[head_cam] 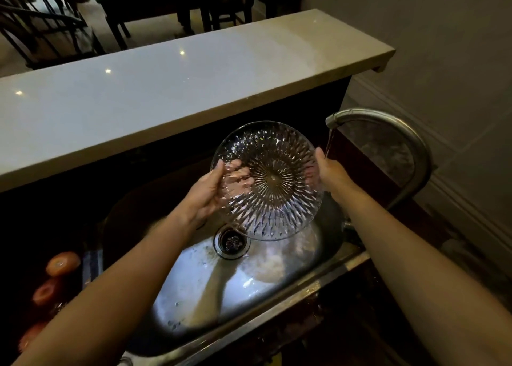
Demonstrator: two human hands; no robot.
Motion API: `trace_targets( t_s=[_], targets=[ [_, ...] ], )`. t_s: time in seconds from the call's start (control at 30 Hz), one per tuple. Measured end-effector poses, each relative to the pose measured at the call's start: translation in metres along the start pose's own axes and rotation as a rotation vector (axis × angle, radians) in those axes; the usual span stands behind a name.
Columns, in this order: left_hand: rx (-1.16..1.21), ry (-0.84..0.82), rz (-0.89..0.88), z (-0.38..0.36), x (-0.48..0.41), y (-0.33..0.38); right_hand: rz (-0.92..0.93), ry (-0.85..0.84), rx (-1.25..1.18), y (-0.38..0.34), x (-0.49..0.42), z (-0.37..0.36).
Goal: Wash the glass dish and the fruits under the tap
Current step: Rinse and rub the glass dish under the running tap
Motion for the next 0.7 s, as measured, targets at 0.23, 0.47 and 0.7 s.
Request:
trace_targets(
  t_s=[0.23, 0.47, 0.7],
  targets=[
    [-0.614, 0.508, 0.052, 0.024, -0.015, -0.004, 0.063, 0.026, -0.318, 0.004, 0.016, 0.009],
    [-1.519, 0.065, -0.302, -0.111, -0.023, -0.05, 0.108, 0.23, -0.343, -0.003, 0.032, 0.027],
    [-1.482, -0.15, -0.364, -0.175, -0.047, -0.05, 0.134, 0.469, -0.336, -0.004, 0.048, 0.06]
  ],
)
Point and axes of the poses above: each hand's wrist, its own x-axis away from the middle knuckle, its own z-axis out of the back of the hand, y = z × x, the point moved 9 cm from there along -x, towards the middle knuckle, and after that the axes turned 4 degrees about -y, right-handed, at the moved point
